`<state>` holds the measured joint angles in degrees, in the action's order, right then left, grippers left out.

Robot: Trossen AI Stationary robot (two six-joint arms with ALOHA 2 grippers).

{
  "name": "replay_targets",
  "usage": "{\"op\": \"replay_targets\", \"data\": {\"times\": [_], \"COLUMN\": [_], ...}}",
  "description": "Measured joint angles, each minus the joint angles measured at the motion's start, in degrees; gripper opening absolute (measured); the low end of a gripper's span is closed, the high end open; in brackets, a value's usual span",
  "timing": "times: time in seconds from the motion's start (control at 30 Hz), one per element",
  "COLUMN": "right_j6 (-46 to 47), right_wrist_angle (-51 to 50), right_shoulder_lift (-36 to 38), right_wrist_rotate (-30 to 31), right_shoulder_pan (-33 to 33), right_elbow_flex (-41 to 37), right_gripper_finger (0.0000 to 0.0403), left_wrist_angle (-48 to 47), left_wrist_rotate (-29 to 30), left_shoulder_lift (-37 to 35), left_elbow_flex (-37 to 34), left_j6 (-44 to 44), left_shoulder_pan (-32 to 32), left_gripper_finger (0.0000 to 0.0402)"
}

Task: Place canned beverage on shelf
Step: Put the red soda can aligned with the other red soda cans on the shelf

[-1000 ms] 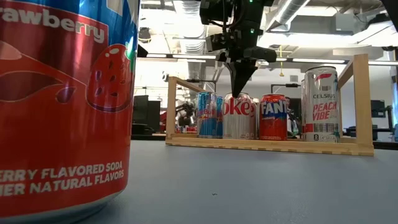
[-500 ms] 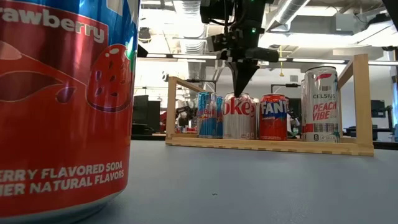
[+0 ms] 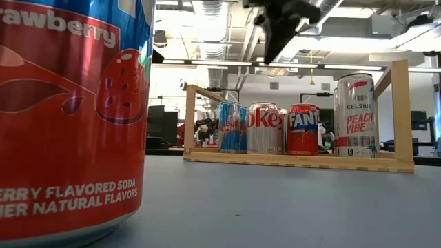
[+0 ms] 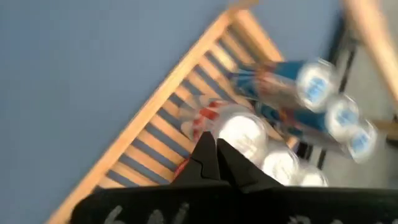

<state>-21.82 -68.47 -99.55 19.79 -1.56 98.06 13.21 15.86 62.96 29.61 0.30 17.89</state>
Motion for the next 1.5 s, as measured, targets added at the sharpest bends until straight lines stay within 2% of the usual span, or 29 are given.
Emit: {"op": "replay_targets", "data": {"times": [0.2,0.27,0.33,0.57,0.67,0.8,0.93,1.03,1.23,1.33,1.4,1.5], "right_j6": [5.01,6.06,6.36,11.42,14.21,14.49,14.49,14.02,15.23,14.92,14.90,15.96], "right_wrist_angle": [-2.00,-2.37,-2.59,-0.51,2.83,10.32,18.12,23.37,37.01,38.07,42.04,45.09], "right_shoulder_lift": [1.76,1.33,1.15,3.03,2.84,1.65,0.43,-0.70,-3.62,-4.73,-5.75,-6.91], "right_wrist_rotate": [4.20,2.69,-2.07,-6.30,-9.17,-10.48,-8.39,-6.19,-6.41,-6.39,-6.49,-10.12], "right_shoulder_pan": [-4.62,-5.81,-5.55,5.45,11.37,19.02,25.06,28.11,29.60,30.61,30.82,30.93], "right_elbow_flex": [0.07,0.02,0.02,0.02,0.02,0.03,0.03,-0.06,0.10,-0.13,0.08,0.22], "right_gripper_finger": [0.0000,0.0000,0.0000,0.0000,0.0000,0.0010,0.0069,0.0138,0.0271,0.0304,0.0311,0.0312], "left_wrist_angle": [0.45,0.44,0.23,-0.49,0.67,2.20,3.69,3.92,4.27,4.26,3.15,3.13], "left_wrist_rotate": [0.01,0.02,0.05,-1.32,-4.18,-11.21,-13.92,-13.92,-11.96,-11.67,-10.82,-9.39], "left_shoulder_lift": [0.00,0.00,0.02,0.02,0.02,0.02,0.02,0.02,0.02,0.02,-0.27,-0.57], "left_elbow_flex": [0.00,0.00,0.00,0.00,0.00,0.00,0.02,0.02,0.02,0.02,0.02,0.09], "left_j6": [0.56,0.05,-0.73,-0.74,-0.61,-1.04,-3.45,-4.40,-7.14,-8.70,-9.70,-11.66], "left_shoulder_pan": [0.01,0.02,0.02,0.04,0.04,0.14,1.12,2.31,4.65,5.85,6.33,6.65], "left_gripper_finger": [0.0275,0.0275,0.0275,0.0275,0.0275,0.0275,0.0275,0.0275,0.0275,0.0275,0.0275,0.0275]}}
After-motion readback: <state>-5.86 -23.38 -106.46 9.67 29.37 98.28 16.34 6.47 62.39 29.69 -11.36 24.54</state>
